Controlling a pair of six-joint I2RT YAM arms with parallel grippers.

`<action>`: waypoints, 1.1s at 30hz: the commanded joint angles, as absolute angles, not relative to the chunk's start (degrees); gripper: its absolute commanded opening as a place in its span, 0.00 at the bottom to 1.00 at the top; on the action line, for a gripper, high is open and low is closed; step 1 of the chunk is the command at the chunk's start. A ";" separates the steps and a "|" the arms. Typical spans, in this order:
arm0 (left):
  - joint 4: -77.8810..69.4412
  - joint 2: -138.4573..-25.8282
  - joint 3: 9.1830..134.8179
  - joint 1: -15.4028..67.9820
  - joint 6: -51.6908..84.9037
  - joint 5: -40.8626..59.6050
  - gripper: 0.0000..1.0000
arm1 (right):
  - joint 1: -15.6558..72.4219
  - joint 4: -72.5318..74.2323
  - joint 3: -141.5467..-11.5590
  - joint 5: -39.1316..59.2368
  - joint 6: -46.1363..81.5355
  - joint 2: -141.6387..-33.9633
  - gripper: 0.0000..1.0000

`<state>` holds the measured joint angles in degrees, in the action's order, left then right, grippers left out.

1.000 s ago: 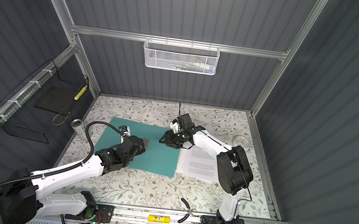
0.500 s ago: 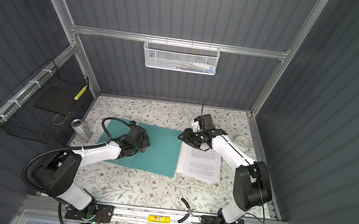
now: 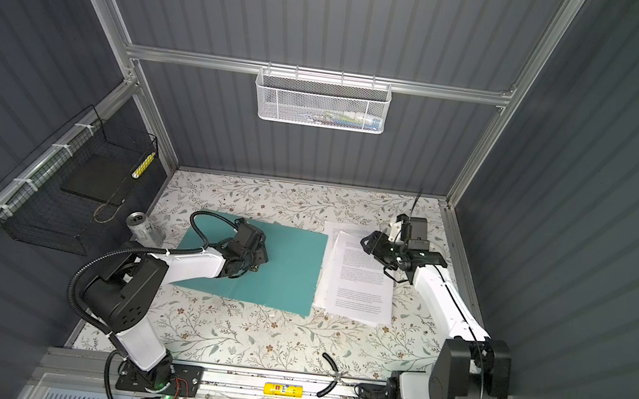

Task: Put the files into the folder
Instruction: 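Move right gripper to the paper stack's edge while left gripper holds the folder clip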

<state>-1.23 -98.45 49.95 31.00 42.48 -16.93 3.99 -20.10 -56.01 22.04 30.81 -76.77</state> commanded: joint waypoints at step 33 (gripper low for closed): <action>-6.24 -100.29 47.53 33.05 52.06 -9.68 0.62 | -11.14 -20.59 -50.62 14.34 26.13 -87.12 0.59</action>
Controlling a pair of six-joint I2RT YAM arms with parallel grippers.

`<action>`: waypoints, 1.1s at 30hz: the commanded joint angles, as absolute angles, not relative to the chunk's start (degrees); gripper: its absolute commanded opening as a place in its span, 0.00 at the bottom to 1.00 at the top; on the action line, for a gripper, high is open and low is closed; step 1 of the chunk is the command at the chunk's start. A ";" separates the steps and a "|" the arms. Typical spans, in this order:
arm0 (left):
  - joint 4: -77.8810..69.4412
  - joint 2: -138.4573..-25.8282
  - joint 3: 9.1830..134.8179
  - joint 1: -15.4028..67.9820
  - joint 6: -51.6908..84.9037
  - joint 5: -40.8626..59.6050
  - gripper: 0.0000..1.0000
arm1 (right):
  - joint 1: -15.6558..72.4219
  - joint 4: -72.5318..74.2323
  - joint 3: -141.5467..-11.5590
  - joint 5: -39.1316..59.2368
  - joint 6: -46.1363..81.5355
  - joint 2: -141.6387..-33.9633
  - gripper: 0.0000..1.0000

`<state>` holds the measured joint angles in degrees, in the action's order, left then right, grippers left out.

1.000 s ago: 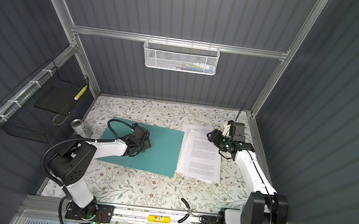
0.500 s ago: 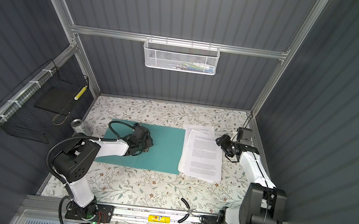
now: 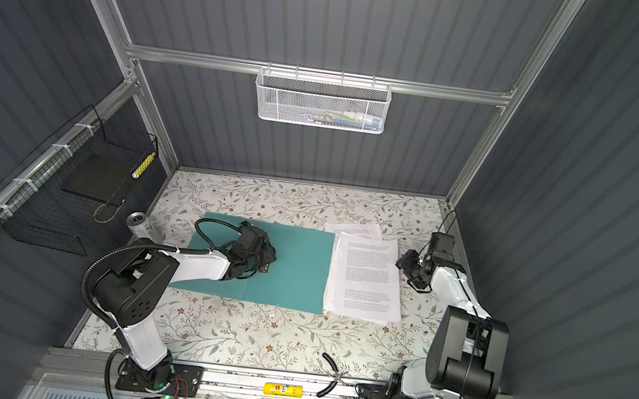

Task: Put the files into the folder
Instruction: 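Move right gripper to the paper stack's edge while left gripper holds the folder clip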

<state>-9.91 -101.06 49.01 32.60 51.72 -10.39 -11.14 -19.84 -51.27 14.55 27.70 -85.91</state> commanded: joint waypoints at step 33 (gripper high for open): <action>-10.07 -102.29 47.30 33.05 50.89 -8.23 0.69 | -6.86 -21.71 -50.89 18.72 25.50 -89.69 0.45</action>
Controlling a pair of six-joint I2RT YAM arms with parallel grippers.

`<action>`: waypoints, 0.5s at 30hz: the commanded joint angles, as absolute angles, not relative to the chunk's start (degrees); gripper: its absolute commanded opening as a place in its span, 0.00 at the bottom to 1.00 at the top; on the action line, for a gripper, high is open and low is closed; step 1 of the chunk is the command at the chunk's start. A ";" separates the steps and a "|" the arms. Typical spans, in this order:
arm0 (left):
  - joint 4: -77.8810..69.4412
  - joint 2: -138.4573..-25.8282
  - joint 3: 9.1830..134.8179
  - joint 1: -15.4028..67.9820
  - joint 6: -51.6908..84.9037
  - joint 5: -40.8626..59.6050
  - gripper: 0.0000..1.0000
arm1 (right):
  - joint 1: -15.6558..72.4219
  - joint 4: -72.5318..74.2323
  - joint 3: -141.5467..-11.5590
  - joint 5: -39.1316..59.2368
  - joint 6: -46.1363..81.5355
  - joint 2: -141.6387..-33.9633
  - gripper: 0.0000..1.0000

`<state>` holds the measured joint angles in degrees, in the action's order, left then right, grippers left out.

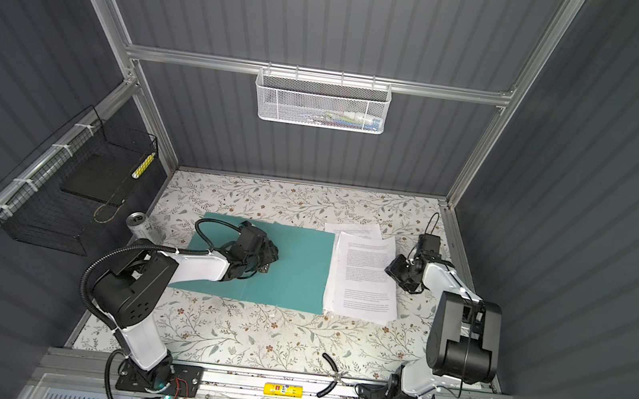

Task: Put the files into the folder
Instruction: 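Grasp the top printed sheet with the right gripper and lift it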

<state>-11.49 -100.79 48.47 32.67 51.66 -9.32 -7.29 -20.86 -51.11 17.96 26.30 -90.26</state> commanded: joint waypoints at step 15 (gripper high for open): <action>-11.29 -104.04 47.90 33.04 50.93 -6.70 0.68 | -6.33 -18.59 -48.61 25.42 26.37 -92.87 0.29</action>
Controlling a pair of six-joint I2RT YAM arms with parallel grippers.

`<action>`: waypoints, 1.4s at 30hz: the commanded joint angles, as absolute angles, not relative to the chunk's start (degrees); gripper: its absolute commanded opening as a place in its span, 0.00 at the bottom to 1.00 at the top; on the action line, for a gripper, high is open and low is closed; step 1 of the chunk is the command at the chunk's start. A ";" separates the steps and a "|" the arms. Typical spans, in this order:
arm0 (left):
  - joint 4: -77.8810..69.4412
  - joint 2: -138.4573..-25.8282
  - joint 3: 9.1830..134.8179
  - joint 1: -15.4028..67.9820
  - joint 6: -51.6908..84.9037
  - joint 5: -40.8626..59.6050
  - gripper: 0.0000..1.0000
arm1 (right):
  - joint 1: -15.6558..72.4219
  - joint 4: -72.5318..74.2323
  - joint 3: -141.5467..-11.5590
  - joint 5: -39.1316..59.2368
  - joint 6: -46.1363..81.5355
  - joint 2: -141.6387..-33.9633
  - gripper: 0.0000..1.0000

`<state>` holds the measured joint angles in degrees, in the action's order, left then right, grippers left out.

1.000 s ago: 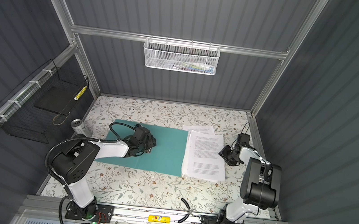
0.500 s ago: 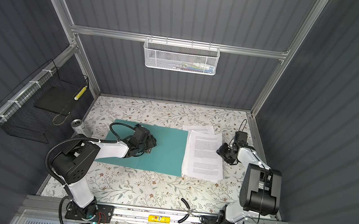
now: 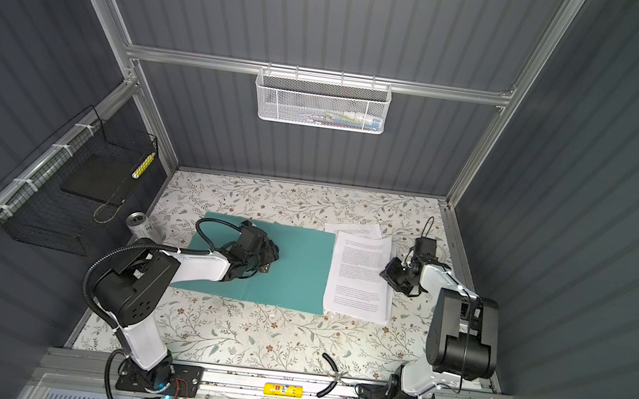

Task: Put the files into the folder
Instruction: 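Grasp the top printed sheet with the right gripper and lift it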

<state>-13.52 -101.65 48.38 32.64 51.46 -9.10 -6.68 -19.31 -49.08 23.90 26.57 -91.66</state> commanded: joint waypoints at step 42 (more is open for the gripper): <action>15.54 -69.13 49.71 22.58 40.15 -3.13 0.99 | 14.68 -17.50 -73.64 36.02 37.45 -86.93 0.00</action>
<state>7.62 -71.59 49.15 24.62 43.70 -3.55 12.34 -16.49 -70.48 34.81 35.64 -85.19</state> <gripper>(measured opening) 0.986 0.047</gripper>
